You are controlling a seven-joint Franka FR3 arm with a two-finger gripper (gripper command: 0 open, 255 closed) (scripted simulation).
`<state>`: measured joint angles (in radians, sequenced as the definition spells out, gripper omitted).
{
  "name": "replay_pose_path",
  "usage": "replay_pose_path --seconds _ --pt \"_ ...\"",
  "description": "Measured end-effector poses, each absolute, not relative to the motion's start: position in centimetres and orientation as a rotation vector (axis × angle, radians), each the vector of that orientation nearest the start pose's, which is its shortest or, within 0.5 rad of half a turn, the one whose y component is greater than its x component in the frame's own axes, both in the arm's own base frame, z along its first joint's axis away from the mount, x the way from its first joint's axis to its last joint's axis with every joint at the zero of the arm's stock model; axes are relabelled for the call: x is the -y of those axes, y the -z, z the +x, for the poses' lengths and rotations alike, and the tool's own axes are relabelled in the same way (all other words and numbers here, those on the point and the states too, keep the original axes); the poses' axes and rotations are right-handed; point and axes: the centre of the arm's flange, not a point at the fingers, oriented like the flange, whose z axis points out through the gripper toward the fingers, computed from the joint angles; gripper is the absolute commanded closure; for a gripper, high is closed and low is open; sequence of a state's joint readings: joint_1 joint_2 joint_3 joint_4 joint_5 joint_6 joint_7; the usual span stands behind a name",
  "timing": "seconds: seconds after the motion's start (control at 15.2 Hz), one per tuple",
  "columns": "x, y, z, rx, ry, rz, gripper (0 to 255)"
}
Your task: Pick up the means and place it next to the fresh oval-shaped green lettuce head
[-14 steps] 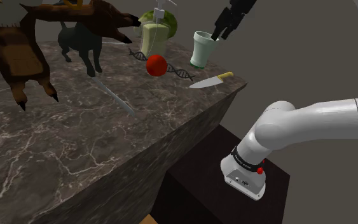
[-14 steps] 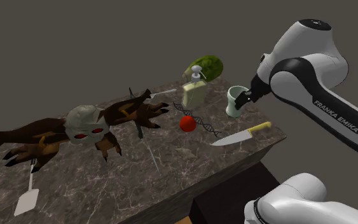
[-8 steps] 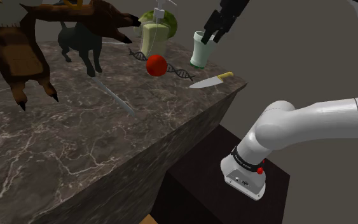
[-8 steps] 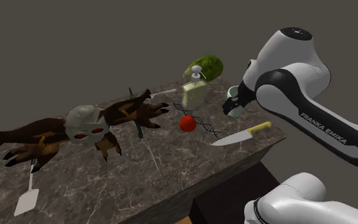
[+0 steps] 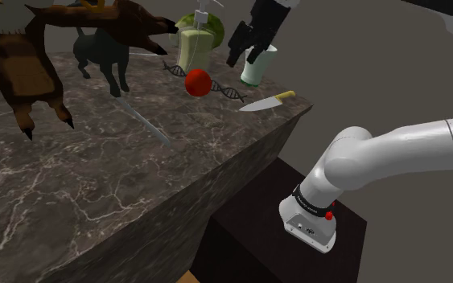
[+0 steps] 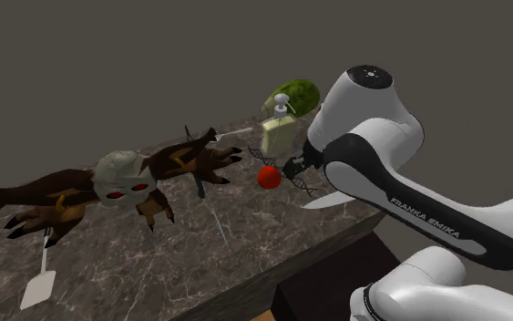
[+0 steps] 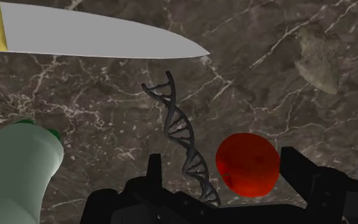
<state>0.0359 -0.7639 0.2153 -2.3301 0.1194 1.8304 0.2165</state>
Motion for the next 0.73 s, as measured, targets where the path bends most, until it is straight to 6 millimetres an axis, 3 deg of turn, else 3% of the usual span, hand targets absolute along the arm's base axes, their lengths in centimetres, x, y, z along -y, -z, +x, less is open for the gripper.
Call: replay_pose_path --seconds 0.73 --pt "-25.7 -57.8 34.2 -0.063 0.436 -3.094 0"
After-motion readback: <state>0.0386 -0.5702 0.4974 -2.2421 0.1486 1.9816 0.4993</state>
